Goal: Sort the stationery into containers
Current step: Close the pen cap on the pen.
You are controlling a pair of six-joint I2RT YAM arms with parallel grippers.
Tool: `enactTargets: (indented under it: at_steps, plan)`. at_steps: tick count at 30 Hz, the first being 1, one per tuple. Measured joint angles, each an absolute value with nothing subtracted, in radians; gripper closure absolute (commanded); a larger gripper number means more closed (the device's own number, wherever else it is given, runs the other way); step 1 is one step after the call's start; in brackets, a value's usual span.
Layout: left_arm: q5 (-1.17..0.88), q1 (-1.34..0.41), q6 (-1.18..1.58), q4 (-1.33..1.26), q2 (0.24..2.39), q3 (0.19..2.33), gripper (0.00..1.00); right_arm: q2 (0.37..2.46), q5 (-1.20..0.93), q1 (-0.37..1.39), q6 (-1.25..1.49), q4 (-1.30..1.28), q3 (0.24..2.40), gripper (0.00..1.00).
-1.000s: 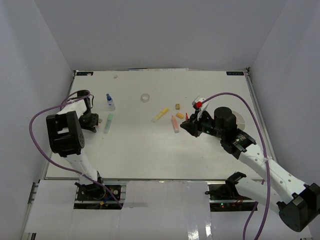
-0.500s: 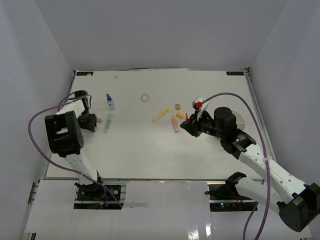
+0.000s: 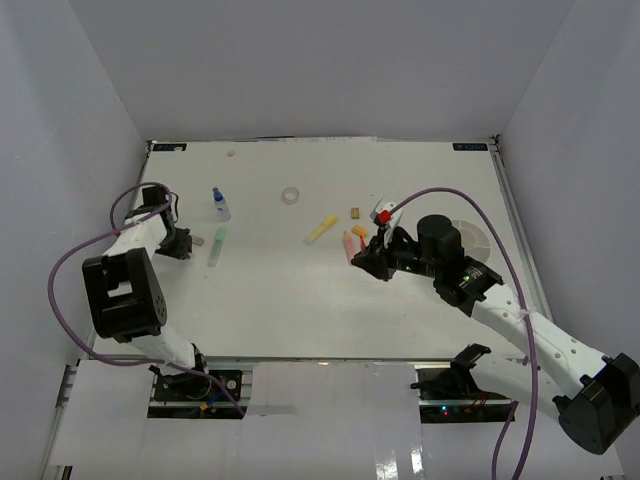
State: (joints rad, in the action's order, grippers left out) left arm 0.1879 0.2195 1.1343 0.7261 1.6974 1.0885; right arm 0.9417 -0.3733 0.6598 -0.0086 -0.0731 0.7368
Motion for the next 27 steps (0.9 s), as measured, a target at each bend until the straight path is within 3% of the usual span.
enactTargets:
  at_steps: [3,7,12,20,27]
  plan:
    - [0.148,0.219,1.06,0.654,1.541,1.03,1.0,0.971,-0.387,0.691,-0.01,-0.08,0.747,0.92]
    - [0.049,0.206,0.925,0.474,1.302,0.963,1.0,1.021,-0.402,0.73,-0.008,-0.087,0.794,0.92]
    - [-0.21,0.126,0.749,0.158,1.127,0.902,1.0,1.111,-0.427,0.781,0.005,-0.093,0.895,0.92]
    - [-0.694,-0.091,0.687,-0.35,1.134,0.87,1.0,1.266,-0.447,0.874,0.054,-0.113,1.079,0.92]
    - [-0.894,-0.201,0.707,-0.629,1.132,0.871,1.0,1.332,-0.448,0.928,0.102,-0.111,1.139,0.92]
